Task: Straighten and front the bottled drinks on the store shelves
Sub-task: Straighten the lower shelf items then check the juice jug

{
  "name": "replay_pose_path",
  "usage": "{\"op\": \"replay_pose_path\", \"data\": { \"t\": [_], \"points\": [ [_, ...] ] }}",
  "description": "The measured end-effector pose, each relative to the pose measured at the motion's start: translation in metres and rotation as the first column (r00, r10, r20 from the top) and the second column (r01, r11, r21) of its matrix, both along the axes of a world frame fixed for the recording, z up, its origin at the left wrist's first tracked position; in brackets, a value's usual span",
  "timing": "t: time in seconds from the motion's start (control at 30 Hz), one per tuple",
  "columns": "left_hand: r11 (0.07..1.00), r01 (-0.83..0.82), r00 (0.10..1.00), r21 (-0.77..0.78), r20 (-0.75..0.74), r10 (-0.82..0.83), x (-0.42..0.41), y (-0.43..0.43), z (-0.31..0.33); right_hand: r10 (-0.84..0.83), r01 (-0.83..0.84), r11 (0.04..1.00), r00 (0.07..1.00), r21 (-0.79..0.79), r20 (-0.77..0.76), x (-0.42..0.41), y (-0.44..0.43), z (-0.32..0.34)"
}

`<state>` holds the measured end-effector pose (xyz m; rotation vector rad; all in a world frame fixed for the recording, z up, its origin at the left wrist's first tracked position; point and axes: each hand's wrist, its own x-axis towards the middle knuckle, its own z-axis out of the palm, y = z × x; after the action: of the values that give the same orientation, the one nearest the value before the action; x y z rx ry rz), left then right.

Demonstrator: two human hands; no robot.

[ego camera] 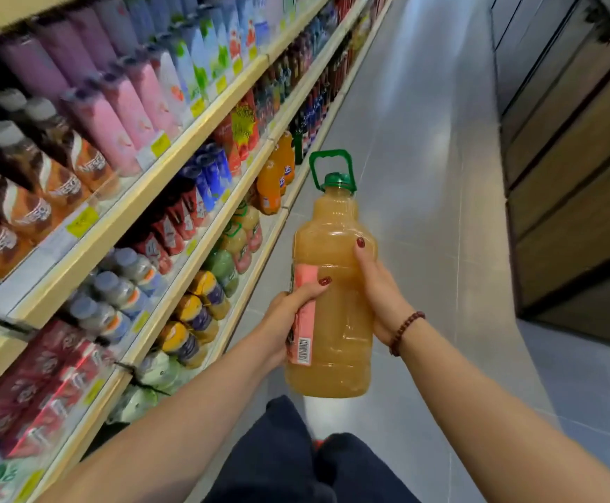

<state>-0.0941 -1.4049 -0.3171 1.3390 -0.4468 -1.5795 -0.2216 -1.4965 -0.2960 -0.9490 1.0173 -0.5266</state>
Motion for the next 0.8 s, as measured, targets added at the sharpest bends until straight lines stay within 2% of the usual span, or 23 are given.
{"op": "replay_pose_path", "data": {
  "t": [0.23,0.5,0.7,0.8],
  "points": [
    [1.0,0.015,0.999,-0.017,-0.045,-0.016,0.043,-0.136,-0.019,-0.008,0.008,1.0,1.0,-0.025,-0.017,0.041,-0.134,-0.011],
    [0.999,-0.04,0.995,0.007,-0.095,0.04,0.087,-0.277,-0.024,-0.003,0.002,1.0,0.999,-0.021,-0.054,0.082,-0.274,-0.011],
    [0.986,-0.144,0.986,0.079,-0.069,0.15,0.101,-0.357,-0.033,0.057,-0.053,0.997,0.996,0.061,-0.063,0.109,-0.37,-0.019],
    [0.983,-0.178,0.978,0.035,-0.103,0.18,0.105,-0.395,-0.038,0.132,-0.126,0.988,0.989,0.084,-0.069,0.121,-0.418,-0.026]
  ]
}}
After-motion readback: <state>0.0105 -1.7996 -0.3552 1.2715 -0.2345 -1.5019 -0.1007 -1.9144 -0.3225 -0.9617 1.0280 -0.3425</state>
